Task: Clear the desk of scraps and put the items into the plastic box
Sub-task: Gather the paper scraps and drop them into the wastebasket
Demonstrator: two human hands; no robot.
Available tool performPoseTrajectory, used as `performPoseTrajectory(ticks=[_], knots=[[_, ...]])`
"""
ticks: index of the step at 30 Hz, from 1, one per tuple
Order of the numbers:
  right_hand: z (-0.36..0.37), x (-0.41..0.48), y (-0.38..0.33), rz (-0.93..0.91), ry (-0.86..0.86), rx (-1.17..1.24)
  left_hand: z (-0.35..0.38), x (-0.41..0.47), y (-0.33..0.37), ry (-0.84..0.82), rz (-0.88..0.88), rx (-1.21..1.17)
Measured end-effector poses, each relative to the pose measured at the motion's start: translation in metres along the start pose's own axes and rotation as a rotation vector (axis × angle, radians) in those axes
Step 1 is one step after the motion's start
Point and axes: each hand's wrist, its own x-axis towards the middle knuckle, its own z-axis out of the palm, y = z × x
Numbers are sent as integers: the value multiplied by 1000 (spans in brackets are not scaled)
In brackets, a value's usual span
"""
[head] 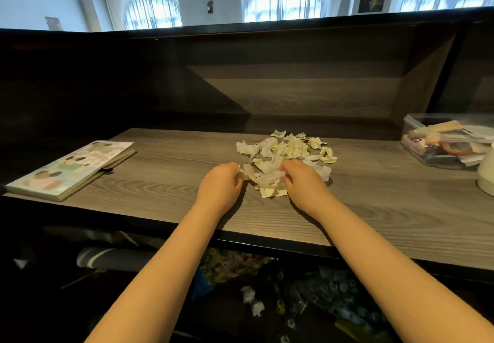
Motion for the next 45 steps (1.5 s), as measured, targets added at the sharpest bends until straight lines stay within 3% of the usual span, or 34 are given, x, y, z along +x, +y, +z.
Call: performPoseTrajectory(ticks=[8,14,23,27,31,34,36,39,41,45], knots=[[-7,7,2,232,261,340,-6,-1,-1,163,-91,-342],[-14,9,5,306,415,564,-15,0,-2,219,-384,-686],[-19,4,-6,306,348,653,-18,4,-3,133,-482,-662],[-18,5,-6,326,333,612,-15,2,-6,209,-492,-757],[-18,5,-6,295,362,532,-14,0,-5,309,-390,-672],[-21,0,-9,173,402,377,-13,-3,-1,282,-227,-495],[-24,-3,-12,81,333,267,-11,-5,0,212,-133,-398],[-29,-8,-15,32,34,99,-7,-5,0,117,-57,-251],[-31,-9,-13,49,-157,74,-7,-5,1,43,-40,-108],[-35,-9,-8,148,-364,109,-6,-5,4,-49,-17,58]])
